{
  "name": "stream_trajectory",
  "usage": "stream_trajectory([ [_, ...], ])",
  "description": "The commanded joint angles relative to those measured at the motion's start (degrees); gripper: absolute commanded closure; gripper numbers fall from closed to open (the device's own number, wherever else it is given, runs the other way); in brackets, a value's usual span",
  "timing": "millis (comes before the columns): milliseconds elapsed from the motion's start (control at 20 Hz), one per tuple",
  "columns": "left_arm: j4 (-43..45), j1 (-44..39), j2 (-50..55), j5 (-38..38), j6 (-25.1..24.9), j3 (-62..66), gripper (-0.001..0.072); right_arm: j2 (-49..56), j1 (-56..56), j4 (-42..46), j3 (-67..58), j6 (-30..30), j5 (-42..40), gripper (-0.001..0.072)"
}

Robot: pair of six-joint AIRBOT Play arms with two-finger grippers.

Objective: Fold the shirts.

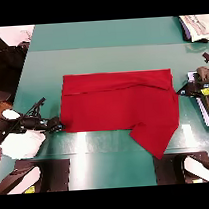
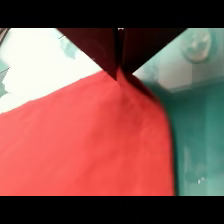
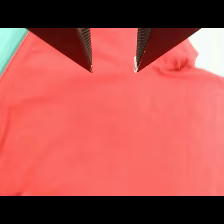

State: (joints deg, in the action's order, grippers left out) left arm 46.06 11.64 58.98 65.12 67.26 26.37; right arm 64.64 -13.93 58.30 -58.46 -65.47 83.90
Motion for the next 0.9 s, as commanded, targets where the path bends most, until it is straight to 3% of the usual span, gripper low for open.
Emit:
stream_trajectory([
  [0, -1.03, 0.00, -0.07, 0.39, -0.20, 2.56, 0.0684, -2.34, -1.90, 0.83, 4.83, -1.55, 1.88, 0.0409],
  [100, -1.05, 0.00, -0.07, 0.90, -0.24, 4.85, 0.0684, -5.92, -5.09, 5.88, 11.82, -4.98, 1.36, 0.0405],
  [250, -1.09, 0.00, -0.07, 0.63, -0.24, 6.32, 0.0684, -10.38, -9.53, 13.03, 22.03, -6.34, 2.97, 0.0193],
  [350, -1.07, 0.00, -0.07, 0.24, -0.28, 6.32, 0.0683, -11.80, -11.32, 13.55, 27.08, -7.19, 2.78, 0.0201],
  [500, -1.09, 0.00, -0.07, 0.28, -0.28, 6.32, 0.0684, -10.73, -11.52, 13.11, 31.89, -7.58, 1.44, 0.0275],
  [750, -1.09, 0.00, -0.07, 0.48, -0.26, 6.32, 0.0683, -4.81, -10.93, 5.22, 33.86, -7.48, -4.85, 0.0278],
  [850, -1.09, 0.00, -0.07, 0.44, -0.26, 6.32, 0.0683, -3.52, -8.52, 5.27, 33.86, -7.48, -6.45, 0.0383],
])
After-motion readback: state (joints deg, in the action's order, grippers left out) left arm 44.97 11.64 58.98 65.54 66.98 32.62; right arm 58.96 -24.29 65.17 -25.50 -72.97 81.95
